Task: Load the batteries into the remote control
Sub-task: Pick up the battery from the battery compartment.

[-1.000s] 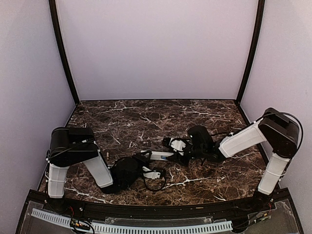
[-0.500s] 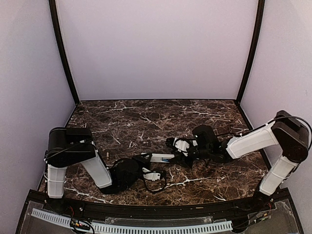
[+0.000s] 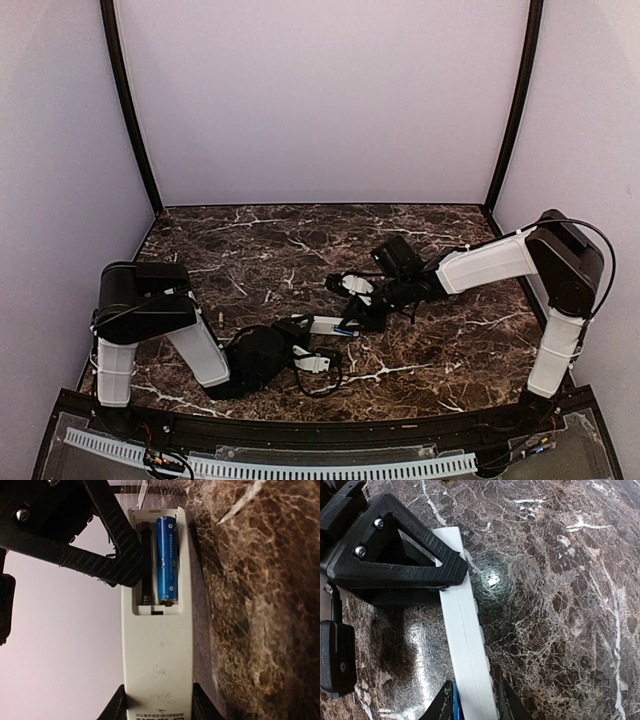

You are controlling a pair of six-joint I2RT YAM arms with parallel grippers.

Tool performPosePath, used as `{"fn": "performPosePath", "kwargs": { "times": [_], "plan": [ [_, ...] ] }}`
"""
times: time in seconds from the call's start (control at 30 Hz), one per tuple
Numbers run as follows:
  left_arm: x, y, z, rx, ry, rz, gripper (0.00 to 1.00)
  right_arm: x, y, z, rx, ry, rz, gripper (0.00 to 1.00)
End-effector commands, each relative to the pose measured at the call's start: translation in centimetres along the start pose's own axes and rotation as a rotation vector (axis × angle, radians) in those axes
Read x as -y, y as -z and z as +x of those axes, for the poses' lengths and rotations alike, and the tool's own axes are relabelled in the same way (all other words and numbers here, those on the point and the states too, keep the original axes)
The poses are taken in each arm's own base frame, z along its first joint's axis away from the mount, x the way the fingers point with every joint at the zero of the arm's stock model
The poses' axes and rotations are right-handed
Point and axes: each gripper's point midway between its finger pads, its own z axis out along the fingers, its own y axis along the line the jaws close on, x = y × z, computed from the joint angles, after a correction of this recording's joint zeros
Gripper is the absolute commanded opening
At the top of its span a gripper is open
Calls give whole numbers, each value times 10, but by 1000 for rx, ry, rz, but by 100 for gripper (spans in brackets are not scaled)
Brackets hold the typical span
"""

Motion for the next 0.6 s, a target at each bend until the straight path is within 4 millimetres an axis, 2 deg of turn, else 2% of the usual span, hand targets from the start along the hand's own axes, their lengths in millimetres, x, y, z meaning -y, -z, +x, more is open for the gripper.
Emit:
{"fn": "performPosePath", "kwargs": {
  "times": [0.0,0.17,0.4,0.5,0.57],
  "plan": [
    [-11,4,-2,9,28,-31,0,-14,-7,9,-52,-18,-109,26],
    [-10,3,-2,11,32,-29,0,-13,-13,11,-61,-45,-117,14],
    [-10,3,-2,7,41,-27,0,-18,-13,15,-88,-75,-131,7],
    [-11,3,-1,1,48,-29,0,-20,-12,18,-98,-88,-131,0],
    [-10,3,0,-5,55,-27,4,-19,-10,17,-96,-96,-121,0]
  ]
}}
